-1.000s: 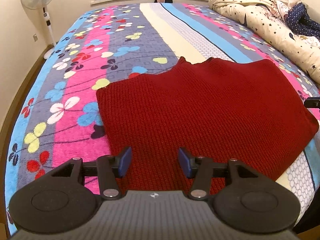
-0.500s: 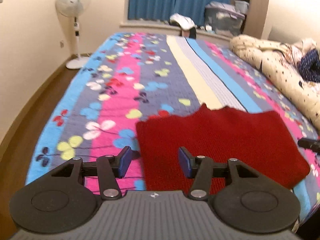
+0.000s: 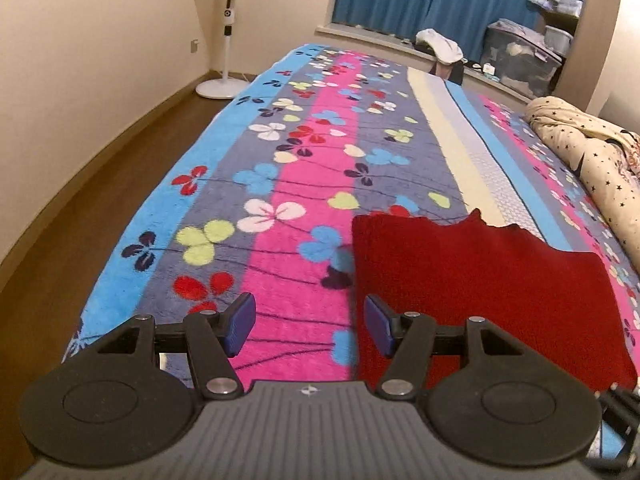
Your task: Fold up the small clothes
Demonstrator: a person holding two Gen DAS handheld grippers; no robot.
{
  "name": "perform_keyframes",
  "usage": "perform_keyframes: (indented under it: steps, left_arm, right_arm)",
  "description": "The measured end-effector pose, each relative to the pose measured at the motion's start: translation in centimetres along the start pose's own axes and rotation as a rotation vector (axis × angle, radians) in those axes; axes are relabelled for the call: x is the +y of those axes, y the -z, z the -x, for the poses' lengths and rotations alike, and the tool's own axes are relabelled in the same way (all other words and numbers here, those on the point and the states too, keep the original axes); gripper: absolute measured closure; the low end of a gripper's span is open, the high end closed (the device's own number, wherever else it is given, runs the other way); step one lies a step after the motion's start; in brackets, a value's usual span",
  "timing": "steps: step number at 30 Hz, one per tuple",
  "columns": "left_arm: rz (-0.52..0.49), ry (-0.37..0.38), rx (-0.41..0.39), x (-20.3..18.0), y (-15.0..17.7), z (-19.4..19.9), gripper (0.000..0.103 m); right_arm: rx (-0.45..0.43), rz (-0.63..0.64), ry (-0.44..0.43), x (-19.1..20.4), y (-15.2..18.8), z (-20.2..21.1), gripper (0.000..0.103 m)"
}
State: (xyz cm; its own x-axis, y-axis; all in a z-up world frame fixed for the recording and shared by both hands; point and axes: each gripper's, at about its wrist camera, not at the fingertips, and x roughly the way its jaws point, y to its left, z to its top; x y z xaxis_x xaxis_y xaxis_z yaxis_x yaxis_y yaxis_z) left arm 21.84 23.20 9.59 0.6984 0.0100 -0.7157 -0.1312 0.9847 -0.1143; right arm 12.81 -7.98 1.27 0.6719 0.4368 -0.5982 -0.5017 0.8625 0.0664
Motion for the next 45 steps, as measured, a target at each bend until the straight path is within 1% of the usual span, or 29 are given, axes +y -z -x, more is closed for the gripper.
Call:
perform_keyframes:
  steps: [6, 9, 11, 13, 14, 16, 17, 18, 19, 20, 21, 22, 23, 26, 28, 30, 31, 34, 37, 38, 39, 40, 41, 42, 43, 44, 45]
  left_arm:
    - [0.000, -0.009, 0.017, 0.5, 0.0, -0.8, 0.038]
    - [0.000, -0.013, 0.028, 0.5, -0.1, -1.3, 0.038]
    - [0.006, -0.014, 0.038, 0.5, -0.1, -1.6, 0.037]
    - [0.011, -0.014, 0.048, 0.6, -0.2, -1.9, 0.037]
    - [0.016, -0.012, 0.054, 0.7, -0.2, -2.1, 0.037]
    - [0.035, 0.000, 0.067, 0.9, -0.4, -2.6, 0.036]
    - [0.048, 0.007, 0.074, 1.0, -0.5, -2.8, 0.034]
    - [0.061, 0.018, 0.085, 1.2, -0.6, -3.2, 0.031]
    - [0.071, 0.039, 0.102, 1.4, -0.8, -3.7, 0.030]
    - [0.079, 0.066, 0.123, 1.5, -0.9, -4.2, 0.027]
    - [0.090, 0.108, 0.157, 1.7, -1.1, -5.0, 0.022]
    - [0.099, 0.145, 0.189, 1.8, -1.2, -5.7, 0.019]
    - [0.107, 0.184, 0.217, 1.8, -1.3, -6.4, 0.018]
    - [0.152, 0.328, 0.282, 1.5, -1.9, -8.7, 0.018]
    - [0.180, 0.434, 0.316, 1.1, -2.4, -10.5, 0.017]
    - [0.195, 0.504, 0.354, 0.4, -2.8, -12.5, 0.017]
    - [0.195, 0.519, 0.376, -0.1, -2.9, -13.6, 0.017]
    - [0.191, 0.522, 0.430, -1.1, -3.0, -16.4, 0.017]
    - [0.210, 0.539, 0.445, -1.6, -3.3, -18.2, 0.019]
    - [0.212, 0.547, 0.447, -1.8, -3.4, -18.6, 0.022]
    - [0.208, 0.559, 0.449, -2.1, -3.4, -18.9, 0.033]
    - [0.196, 0.569, 0.454, -2.5, -3.4, -19.2, 0.039]
    - [0.176, 0.565, 0.443, -2.8, -3.5, -19.3, 0.051]
    - [0.150, 0.560, 0.424, -3.1, -3.6, -19.1, 0.060]
    - [0.131, 0.557, 0.411, -3.2, -3.7, -18.9, 0.063]
    - [0.127, 0.557, 0.398, -3.1, -3.8, -18.5, 0.067]
    - [0.136, 0.563, 0.385, -2.8, -4.0, -18.0, 0.069]
  right_arm:
    - [0.026, 0.165, -0.104, 5.1, 0.4, -2.7, 0.055]
    - [0.037, 0.253, -0.125, 7.2, 1.0, -4.1, 0.049]
    - [0.035, 0.334, -0.121, 8.4, 1.5, -5.1, 0.045]
    - [0.036, 0.451, -0.104, 9.7, 2.3, -6.0, 0.045]
    - [0.036, 0.526, -0.081, 10.4, 2.8, -6.6, 0.045]
    - [0.037, 0.634, -0.039, 11.2, 3.6, -7.4, 0.045]
    - [0.028, 0.663, -0.034, 11.4, 3.6, -7.6, 0.048]
    - [0.022, 0.677, -0.034, 11.5, 3.5, -7.6, 0.052]
    - [0.020, 0.676, -0.039, 11.4, 3.2, -7.6, 0.060]
    - [0.019, 0.664, -0.053, 11.2, 2.7, -7.5, 0.071]
    - [0.012, 0.648, -0.068, 10.9, 2.2, -7.3, 0.076]
    - [-0.004, 0.634, -0.077, 10.6, 1.7, -6.9, 0.083]
    - [-0.029, 0.618, -0.080, 10.3, 1.1, -6.3, 0.086]
    - [-0.104, 0.553, -0.074, 9.5, -0.8, -4.4, 0.087]
    - [-0.131, 0.505, -0.074, 8.8, -1.8, -3.3, 0.087]
    - [-0.148, 0.479, -0.071, 8.2, -2.4, -2.6, 0.088]
    - [-0.157, 0.473, -0.067, 8.1, -2.5, -2.3, 0.088]
    - [-0.174, 0.448, -0.065, 7.8, -2.8, -2.0, 0.088]
    - [-0.182, 0.410, -0.072, 7.3, -3.0, -1.3, 0.088]
    - [-0.186, 0.403, -0.075, 7.2, -3.1, -1.2, 0.088]
    - [-0.189, 0.394, -0.080, 7.1, -3.1, -1.2, 0.088]
    - [-0.192, 0.387, -0.083, 7.0, -3.1, -1.1, 0.088]
    - [-0.197, 0.379, -0.085, 6.9, -3.0, -1.1, 0.088]
    - [-0.200, 0.372, -0.087, 6.9, -2.9, -1.2, 0.088]
    - [-0.200, 0.364, -0.090, 6.8, -2.8, -1.3, 0.088]
    - [-0.198, 0.357, -0.098, 6.8, -2.6, -1.4, 0.088]
    - [-0.198, 0.356, -0.105, 6.8, -2.5, -1.4, 0.088]
